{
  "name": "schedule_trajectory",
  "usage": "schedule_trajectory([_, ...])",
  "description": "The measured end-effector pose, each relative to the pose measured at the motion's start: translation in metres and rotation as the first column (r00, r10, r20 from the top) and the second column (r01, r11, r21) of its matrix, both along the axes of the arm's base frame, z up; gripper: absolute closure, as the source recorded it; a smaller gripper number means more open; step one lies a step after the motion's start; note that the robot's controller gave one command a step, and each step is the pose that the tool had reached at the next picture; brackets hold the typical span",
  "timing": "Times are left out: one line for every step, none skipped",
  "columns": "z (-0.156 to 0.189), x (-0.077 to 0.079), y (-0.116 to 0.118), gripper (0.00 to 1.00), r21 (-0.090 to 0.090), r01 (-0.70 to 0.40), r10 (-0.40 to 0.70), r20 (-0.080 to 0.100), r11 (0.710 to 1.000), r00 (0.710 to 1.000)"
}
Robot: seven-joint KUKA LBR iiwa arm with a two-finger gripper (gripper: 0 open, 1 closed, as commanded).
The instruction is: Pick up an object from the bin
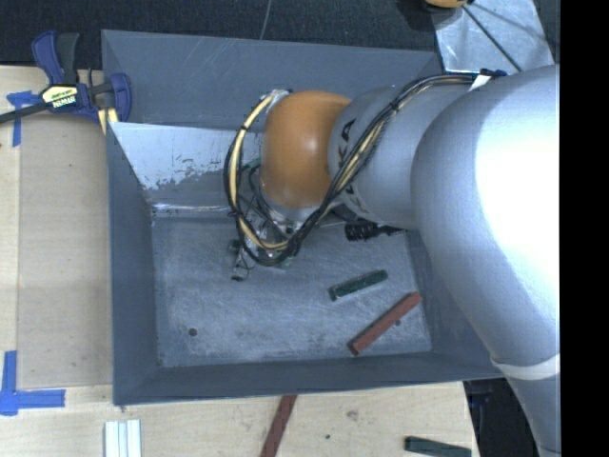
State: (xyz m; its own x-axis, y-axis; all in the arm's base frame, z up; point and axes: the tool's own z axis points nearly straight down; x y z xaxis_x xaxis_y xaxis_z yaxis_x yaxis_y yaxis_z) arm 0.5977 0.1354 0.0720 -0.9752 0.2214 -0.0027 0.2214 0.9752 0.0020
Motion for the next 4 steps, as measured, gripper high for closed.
schedule_trajectory([0.002, 0.0, 0.0, 1.0, 0.0, 0.0, 0.0, 0.0, 1.0, 1.0])
schedule_trajectory([0.009, -0.001, -0.001, 1.0, -0.001, 0.0, 0.0, -0.002, 1.0, 1.0])
schedule_trajectory([0.02, -0.001, -0.001, 1.0, -0.002, 0.001, -0.001, -0.004, 1.0, 1.0])
schedule_trajectory([0.034, -0.001, -0.001, 1.0, -0.001, 0.001, -0.001, -0.002, 1.0, 1.0])
